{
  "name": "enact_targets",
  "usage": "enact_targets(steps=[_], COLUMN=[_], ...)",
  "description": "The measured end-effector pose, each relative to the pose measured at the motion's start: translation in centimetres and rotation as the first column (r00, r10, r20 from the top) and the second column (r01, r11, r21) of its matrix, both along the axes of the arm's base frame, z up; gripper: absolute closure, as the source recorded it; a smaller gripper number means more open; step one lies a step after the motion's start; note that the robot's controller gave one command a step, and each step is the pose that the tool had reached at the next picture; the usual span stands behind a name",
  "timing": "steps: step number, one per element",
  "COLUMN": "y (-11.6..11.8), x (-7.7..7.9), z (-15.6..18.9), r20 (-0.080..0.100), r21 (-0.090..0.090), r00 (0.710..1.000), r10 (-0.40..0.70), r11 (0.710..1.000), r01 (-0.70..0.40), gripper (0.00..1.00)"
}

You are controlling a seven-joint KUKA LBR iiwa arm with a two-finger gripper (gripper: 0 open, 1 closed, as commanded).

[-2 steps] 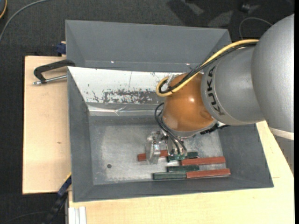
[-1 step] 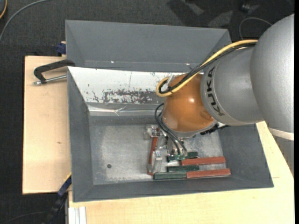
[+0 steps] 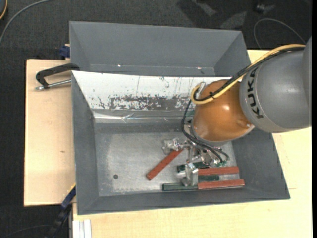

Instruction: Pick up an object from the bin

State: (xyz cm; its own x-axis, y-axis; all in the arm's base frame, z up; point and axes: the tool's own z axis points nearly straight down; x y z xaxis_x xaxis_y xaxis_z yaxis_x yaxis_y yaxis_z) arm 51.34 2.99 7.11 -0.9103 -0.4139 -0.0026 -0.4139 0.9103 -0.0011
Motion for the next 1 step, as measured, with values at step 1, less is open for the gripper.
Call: enact_targets(steps=[1], y=[0.19], x=[-0.05], z=[-0.02], r20=[-0.002], r21=[0.001], r00=[1.0], r10=[0.001], r11=[1.0], r01=[-0.001], gripper=[1.0])
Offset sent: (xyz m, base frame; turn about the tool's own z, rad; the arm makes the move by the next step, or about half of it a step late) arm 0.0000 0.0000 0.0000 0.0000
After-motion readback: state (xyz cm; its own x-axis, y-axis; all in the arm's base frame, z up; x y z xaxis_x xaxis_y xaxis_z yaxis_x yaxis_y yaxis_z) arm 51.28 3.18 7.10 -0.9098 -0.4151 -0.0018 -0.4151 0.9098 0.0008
